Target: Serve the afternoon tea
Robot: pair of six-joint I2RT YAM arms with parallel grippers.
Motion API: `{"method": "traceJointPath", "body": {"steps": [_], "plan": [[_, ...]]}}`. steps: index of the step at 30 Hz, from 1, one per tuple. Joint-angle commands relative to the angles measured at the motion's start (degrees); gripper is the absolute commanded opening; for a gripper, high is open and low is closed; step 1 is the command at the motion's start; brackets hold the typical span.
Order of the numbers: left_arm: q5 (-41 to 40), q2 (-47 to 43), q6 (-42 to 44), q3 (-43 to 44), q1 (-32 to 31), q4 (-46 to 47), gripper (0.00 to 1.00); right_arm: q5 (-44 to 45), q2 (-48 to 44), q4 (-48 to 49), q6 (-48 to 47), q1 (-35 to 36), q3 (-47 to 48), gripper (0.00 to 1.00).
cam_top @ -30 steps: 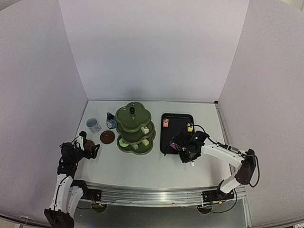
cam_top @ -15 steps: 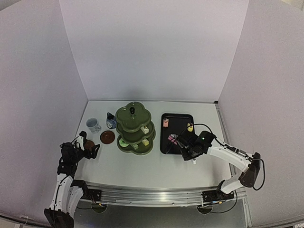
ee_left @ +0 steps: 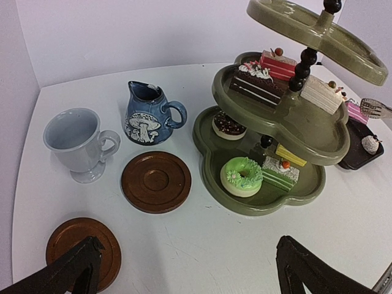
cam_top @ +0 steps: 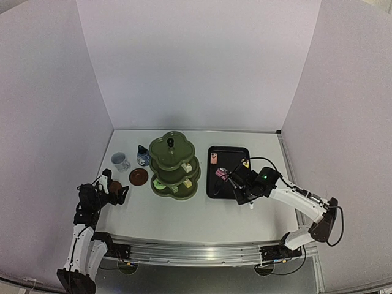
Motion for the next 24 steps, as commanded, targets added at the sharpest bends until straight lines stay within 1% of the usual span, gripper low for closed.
{"method": "traceJointPath", "body": {"steps": [1,8,12,15,19,24], "plan": [[0.4,0.2,0.4,1.1,0.2,0.2,1.0,2.7,-1.0,0.0,-2.7,1.9,5.2,0.0],[0.0,0.2,0.4,1.0,0.2,0.5,1.0,8.1,-1.3,-6.6,-4.0,8.3,10.2,0.0],[-0.1,0.2,0.5,1.0,0.2,0.5,1.0,9.4,-2.1,-7.7,-4.5,11.5,12.5,0.0],[-0.3,0.3,0.6,0.9,0.2,0.4,1.0,8.6,-3.1,-7.8,-5.9,14.6,13.8,0.0],[-0.3,0.0,0.7,0.9,0.2,0.3,1.0,4.8,-3.8,-7.5,-7.5,17.2,14.1,0.0],[-0.4,0.2,0.9,0.8,0.2,0.2,1.0,2.4,-1.2,-5.1,-10.6,20.4,17.6,0.0]]}}
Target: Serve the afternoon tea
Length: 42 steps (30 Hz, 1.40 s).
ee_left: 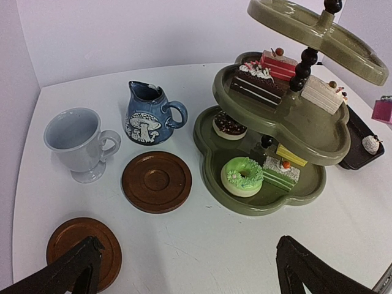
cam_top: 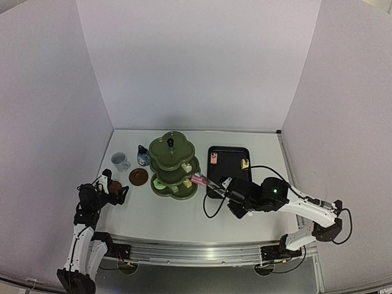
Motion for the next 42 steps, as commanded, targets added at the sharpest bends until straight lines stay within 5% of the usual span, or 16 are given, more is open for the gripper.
{"method": "traceJointPath", "body": {"steps": [1,13,42], "plan": [[-0.3,0.3,0.9,0.9,0.2,0.2,1.0,-1.7,2.0,3.1,-4.2,2.4,5.7,0.0],[-0.9,0.6,0.9,0.9,0.2,-0.1,1.0,8.6,15.2,11.6,-15.6,3.3,12.7,0.0],[-0.6,1.6,1.0,0.9,0.2,0.1,1.0,22.1,25.1,24.1,-17.8,3.2,8.1,0.0]]}}
